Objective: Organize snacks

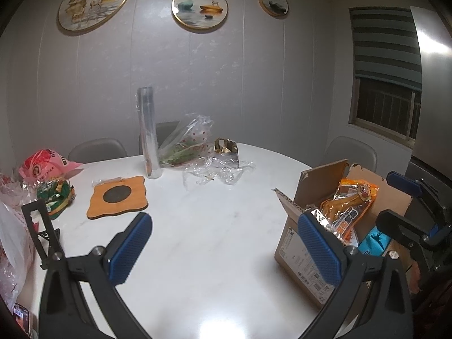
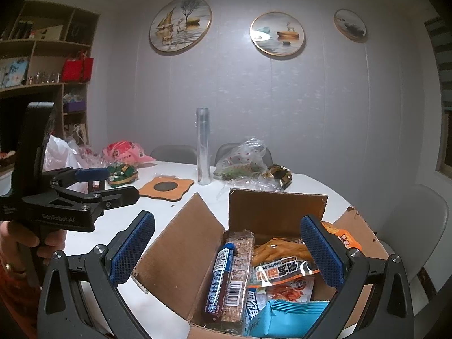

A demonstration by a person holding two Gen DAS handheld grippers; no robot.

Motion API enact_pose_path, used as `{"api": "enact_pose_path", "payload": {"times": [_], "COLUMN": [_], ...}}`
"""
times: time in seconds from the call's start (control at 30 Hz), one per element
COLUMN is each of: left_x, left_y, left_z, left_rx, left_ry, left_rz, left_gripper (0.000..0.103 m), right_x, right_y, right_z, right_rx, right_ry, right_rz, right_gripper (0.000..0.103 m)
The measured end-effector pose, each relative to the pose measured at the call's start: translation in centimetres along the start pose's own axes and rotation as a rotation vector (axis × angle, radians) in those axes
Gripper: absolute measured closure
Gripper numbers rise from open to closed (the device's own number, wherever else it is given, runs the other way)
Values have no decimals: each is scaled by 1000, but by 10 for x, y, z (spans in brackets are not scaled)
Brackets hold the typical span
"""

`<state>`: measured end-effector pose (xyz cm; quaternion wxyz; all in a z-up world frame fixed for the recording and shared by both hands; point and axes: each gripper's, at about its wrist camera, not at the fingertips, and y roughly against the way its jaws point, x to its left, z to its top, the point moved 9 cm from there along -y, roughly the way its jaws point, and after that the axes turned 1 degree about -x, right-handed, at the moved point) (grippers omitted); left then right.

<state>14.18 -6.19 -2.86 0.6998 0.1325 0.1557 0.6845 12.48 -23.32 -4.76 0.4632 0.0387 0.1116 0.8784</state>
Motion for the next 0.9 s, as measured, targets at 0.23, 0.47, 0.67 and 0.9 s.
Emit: {"api": "enact_pose_path", "payload": {"times": [0.23, 0.47, 0.67, 0.9], "left_x": [1, 1, 0, -1], "left_y": [0, 1, 1, 2], "left_z": [0, -1, -1, 1], "left_rx": [2, 3, 2, 2], "left_ry": [1, -4, -9, -11], "left_rz": [-2, -5, -5, -3], "left_gripper": [1, 1, 1, 1], "right_x": [-1, 1, 2, 2], "right_y": [0, 3, 4, 5], "right_z": [0, 3, 4, 4], "right_rx": [1, -2, -5, -6], "right_ry": [3, 4, 0, -2], "right_rz": [-7, -21, -22, -22], "right_gripper": [0, 0, 0, 0]}}
